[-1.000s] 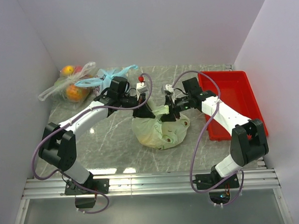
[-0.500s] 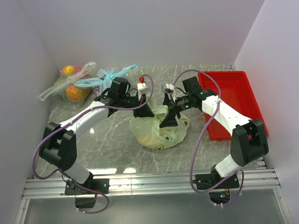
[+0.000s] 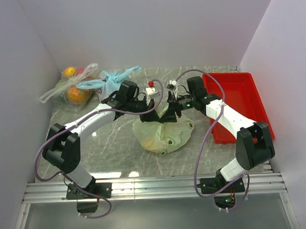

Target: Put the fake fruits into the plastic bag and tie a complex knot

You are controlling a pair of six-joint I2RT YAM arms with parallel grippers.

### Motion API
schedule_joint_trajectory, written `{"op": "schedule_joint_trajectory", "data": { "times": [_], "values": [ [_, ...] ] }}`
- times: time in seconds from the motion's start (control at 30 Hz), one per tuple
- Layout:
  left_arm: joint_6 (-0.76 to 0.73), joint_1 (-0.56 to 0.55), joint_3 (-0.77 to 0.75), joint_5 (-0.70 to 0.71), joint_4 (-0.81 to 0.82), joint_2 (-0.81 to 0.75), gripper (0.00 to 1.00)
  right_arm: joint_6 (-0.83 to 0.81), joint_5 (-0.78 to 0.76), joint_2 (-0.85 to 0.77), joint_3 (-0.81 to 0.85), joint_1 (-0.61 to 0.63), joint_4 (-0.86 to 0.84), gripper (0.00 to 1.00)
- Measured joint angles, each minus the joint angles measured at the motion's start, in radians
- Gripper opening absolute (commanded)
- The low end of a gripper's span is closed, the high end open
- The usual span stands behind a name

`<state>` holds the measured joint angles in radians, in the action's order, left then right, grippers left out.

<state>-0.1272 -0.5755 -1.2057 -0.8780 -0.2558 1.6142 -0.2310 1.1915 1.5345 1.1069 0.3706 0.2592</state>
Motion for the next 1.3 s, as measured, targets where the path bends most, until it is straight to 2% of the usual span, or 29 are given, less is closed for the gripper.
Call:
{"op": "schedule_joint_trajectory", "data": {
  "times": [0.03,0.07,0.13,0.17,0.23,0.4,0.43,0.5,0.53,0.67,0.8,0.9,1.07,1.17,1.23,1.3],
  "values": [
    [0.000,0.000,-0.001,0.000,-0.001,0.000,0.01,0.013,-0.011,0.000,-0.002,0.000,-0.010,0.46],
    [0.000,0.000,-0.001,-0.001,-0.001,0.000,0.01,0.024,-0.027,0.000,-0.003,0.000,-0.018,0.31],
    [0.000,0.001,-0.001,-0.007,-0.005,-0.001,0.07,0.031,-0.047,0.000,-0.003,0.000,-0.032,0.07],
    [0.001,0.006,-0.001,-0.007,-0.008,-0.002,0.11,0.036,-0.047,0.000,-0.003,0.000,-0.033,0.00],
    [0.011,0.023,0.001,-0.025,-0.012,-0.008,0.25,0.042,-0.051,0.000,-0.003,0.000,-0.040,0.00],
    [0.061,0.137,0.000,-0.089,-0.029,-0.047,0.44,0.022,-0.051,-0.003,-0.015,0.000,-0.043,0.00],
    [0.071,0.169,-0.002,-0.096,-0.032,-0.057,0.50,0.013,-0.050,-0.005,-0.015,0.000,-0.039,0.00],
    [0.101,0.225,-0.015,-0.099,-0.039,-0.076,0.55,-0.011,-0.050,-0.011,-0.015,0.000,-0.034,0.00],
    [0.116,0.242,-0.027,-0.095,-0.040,-0.081,0.65,-0.025,-0.049,-0.016,-0.015,0.000,-0.030,0.00],
    [0.201,0.256,-0.124,-0.087,-0.043,-0.062,0.70,-0.090,-0.051,-0.029,-0.015,0.002,-0.012,0.00],
    [0.328,0.248,-0.221,-0.124,-0.013,0.016,0.71,-0.154,-0.072,-0.033,-0.015,0.012,0.011,0.00],
    [0.429,0.245,-0.221,-0.156,0.021,0.056,0.68,-0.185,-0.092,-0.033,-0.015,0.021,0.020,0.00],
    [0.486,0.234,-0.220,-0.175,0.021,0.086,0.63,-0.210,-0.109,-0.033,-0.015,0.024,0.022,0.00],
    [0.498,0.229,-0.213,-0.183,0.019,0.087,0.52,-0.217,-0.118,-0.033,-0.015,0.024,0.022,0.00],
    [0.509,0.227,-0.208,-0.197,0.023,0.087,0.41,-0.222,-0.127,-0.033,-0.015,0.024,0.023,0.00],
    [0.520,0.224,-0.201,-0.214,0.024,0.087,0.25,-0.228,-0.137,-0.033,-0.015,0.024,0.022,0.00]
  ]
}}
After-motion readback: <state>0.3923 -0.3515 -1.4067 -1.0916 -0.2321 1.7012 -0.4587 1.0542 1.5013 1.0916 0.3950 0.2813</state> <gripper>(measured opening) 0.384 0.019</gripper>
